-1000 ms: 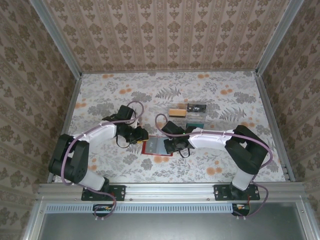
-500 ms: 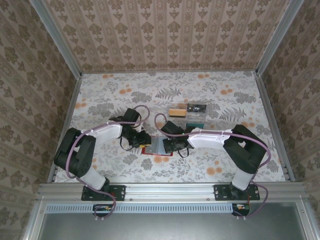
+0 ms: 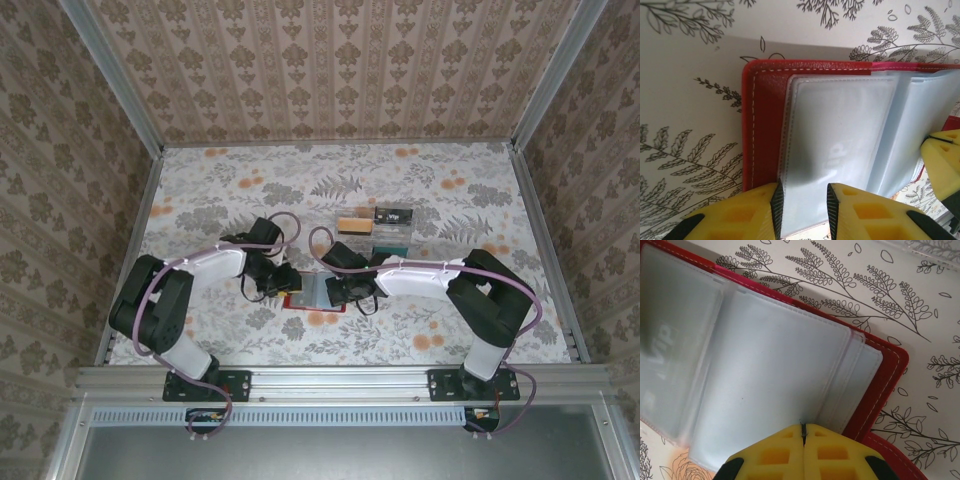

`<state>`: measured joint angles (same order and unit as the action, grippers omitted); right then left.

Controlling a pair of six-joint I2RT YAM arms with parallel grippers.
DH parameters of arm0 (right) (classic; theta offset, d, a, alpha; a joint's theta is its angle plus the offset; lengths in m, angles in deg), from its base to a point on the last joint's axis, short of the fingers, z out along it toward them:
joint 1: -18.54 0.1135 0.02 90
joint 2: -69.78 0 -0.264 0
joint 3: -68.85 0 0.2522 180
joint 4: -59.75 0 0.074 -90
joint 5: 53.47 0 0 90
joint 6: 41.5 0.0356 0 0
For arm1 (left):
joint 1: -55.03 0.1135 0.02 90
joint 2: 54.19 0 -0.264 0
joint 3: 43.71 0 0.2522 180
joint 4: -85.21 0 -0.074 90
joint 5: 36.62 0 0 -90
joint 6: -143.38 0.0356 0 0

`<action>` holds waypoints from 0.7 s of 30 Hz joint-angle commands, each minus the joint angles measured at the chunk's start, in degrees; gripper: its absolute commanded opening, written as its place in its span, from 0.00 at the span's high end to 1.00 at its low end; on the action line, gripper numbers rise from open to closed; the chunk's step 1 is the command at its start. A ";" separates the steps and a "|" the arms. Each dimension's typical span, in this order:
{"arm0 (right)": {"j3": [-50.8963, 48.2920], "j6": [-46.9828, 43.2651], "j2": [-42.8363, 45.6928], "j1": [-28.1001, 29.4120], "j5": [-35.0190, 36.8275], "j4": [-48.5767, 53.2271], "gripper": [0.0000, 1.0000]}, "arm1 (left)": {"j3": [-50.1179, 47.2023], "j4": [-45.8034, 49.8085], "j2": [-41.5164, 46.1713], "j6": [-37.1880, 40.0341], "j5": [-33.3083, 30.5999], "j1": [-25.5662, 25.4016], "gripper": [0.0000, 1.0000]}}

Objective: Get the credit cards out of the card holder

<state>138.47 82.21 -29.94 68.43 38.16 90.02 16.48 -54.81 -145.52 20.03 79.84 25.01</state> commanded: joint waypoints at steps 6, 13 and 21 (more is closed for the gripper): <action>-0.67 1.36 -1.92 -0.11 -0.18 0.29 0.97 | -0.34 -1.03 -2.19 0.75 2.46 -1.18 0.64; -0.66 1.44 -2.19 -0.09 -0.40 0.22 0.97 | -1.16 -5.81 -1.51 -0.41 7.86 -1.27 0.50; -0.81 1.61 -2.31 -0.07 -0.54 0.08 0.97 | -1.35 -8.46 -0.30 -0.93 11.78 -1.27 0.43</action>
<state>138.47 83.09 -30.27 68.43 38.14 89.43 15.87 -61.19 -146.09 19.53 87.35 24.37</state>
